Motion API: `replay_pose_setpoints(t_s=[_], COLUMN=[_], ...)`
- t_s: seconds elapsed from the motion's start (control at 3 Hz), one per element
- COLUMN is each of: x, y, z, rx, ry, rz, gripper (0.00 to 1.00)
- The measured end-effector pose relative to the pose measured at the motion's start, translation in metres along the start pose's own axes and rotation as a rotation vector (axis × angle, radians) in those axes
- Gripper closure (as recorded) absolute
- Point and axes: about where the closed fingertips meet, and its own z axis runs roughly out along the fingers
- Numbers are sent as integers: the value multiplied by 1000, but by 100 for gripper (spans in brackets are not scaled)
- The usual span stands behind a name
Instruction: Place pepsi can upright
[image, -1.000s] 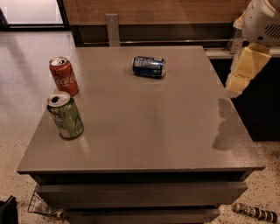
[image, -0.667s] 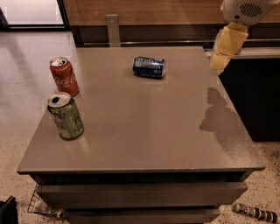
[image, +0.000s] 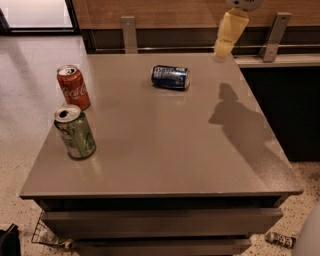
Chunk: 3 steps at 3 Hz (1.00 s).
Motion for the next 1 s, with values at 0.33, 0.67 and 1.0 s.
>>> replay_pose_setpoints(t_s=[0.33, 0.67, 1.0], x=[-18, -35, -48], y=[-12, -18, -18], z=[22, 40, 43], rx=[-8, 4, 57], ry=[-41, -118, -236], rz=[8, 27, 44], gripper=[0, 0, 0])
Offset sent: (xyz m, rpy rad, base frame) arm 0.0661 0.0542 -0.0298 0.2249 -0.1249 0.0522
